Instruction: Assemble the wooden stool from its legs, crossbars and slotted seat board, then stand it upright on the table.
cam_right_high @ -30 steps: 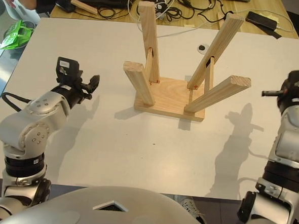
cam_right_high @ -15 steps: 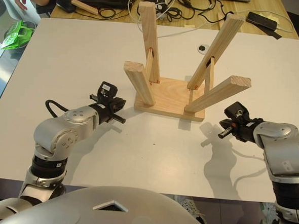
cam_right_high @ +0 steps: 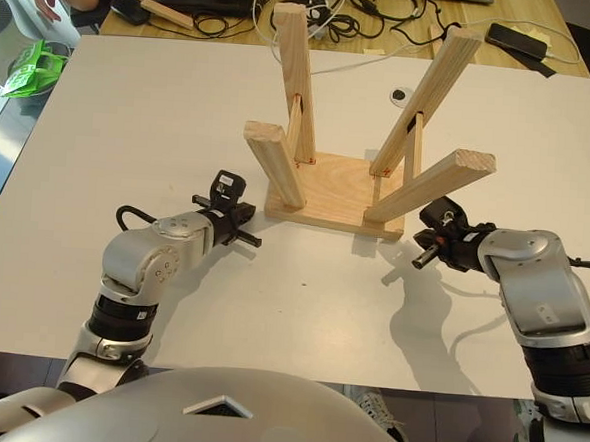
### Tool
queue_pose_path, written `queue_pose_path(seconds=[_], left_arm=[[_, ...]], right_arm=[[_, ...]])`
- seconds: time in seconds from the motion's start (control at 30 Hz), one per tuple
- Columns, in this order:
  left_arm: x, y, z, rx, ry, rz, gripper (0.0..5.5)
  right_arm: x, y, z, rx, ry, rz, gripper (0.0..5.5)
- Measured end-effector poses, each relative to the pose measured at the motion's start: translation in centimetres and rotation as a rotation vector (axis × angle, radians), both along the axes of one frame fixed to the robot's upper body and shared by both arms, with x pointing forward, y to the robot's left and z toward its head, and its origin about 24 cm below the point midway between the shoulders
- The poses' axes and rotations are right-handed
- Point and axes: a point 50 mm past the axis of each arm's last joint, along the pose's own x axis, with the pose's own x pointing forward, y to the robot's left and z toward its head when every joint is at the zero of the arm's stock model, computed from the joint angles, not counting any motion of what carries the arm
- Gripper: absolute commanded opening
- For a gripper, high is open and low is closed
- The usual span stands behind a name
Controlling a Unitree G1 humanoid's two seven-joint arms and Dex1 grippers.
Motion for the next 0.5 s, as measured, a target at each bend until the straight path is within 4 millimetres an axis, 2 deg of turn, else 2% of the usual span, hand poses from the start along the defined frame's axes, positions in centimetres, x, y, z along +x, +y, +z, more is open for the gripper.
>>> queue_pose_path(seconds=[0.23, 0.5], left_arm=[[0.2, -0.5, 0.1, -0.06, 0.011, 0.003, 0.03], [0.3, -0.5, 0.2, -0.082, 0.023, -0.016, 0.03]], right_arm=[[-0.3, -1.0, -0.6, -0.011, 0.058, -0.059, 0.0], [0.1, 0.6, -1.8, 0.092, 0.044, -0.11, 0.0]])
